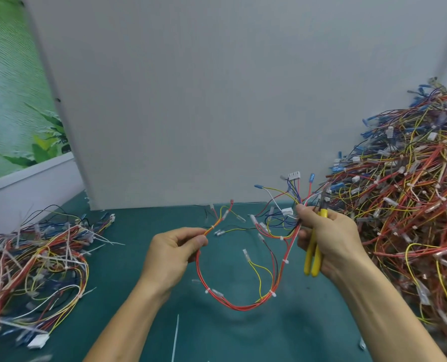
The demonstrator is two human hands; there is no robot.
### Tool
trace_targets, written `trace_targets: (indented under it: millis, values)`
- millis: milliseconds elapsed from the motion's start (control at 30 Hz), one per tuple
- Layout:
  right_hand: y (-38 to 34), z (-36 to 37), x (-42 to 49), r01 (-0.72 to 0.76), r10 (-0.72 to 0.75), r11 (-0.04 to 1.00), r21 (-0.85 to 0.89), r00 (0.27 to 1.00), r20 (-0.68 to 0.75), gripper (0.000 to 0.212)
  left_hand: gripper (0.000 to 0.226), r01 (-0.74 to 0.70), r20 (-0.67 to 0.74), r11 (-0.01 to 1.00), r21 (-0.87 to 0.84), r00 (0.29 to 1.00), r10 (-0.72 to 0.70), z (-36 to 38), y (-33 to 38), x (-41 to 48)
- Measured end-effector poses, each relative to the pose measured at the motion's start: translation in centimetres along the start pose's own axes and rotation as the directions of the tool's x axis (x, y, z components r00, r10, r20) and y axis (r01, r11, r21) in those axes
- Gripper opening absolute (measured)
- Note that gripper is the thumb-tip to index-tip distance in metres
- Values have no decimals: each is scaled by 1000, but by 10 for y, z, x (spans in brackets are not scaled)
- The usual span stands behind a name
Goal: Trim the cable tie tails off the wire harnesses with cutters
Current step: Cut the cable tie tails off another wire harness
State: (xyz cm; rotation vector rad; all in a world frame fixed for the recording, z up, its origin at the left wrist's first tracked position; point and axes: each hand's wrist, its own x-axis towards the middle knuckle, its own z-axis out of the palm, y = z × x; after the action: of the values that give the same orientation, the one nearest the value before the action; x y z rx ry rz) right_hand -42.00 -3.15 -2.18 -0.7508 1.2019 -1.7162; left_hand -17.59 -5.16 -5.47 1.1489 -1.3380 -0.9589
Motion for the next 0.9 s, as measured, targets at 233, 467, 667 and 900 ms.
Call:
trace_targets:
  millis: [233, 467, 667, 900]
  values:
    - [-6, 8, -9, -78, 78, 995, 55, 997, -4, 18, 27, -384, 227, 646, 660, 921, 315, 22, 4, -16]
    - [-12, 14, -18, -66, 63, 995, 76, 997, 40, 14, 31, -410, 502, 824, 392, 846, 181, 53, 13, -43]
    - [-11, 26, -39, 438, -286, 676, -592, 897, 337, 9, 18, 200, 459, 932, -303, 888, -41, 54, 12, -37]
    - [4, 49, -63, 460, -303, 296, -837, 876, 375, 25, 14, 111, 341, 932, -344, 940, 14, 56, 14, -35]
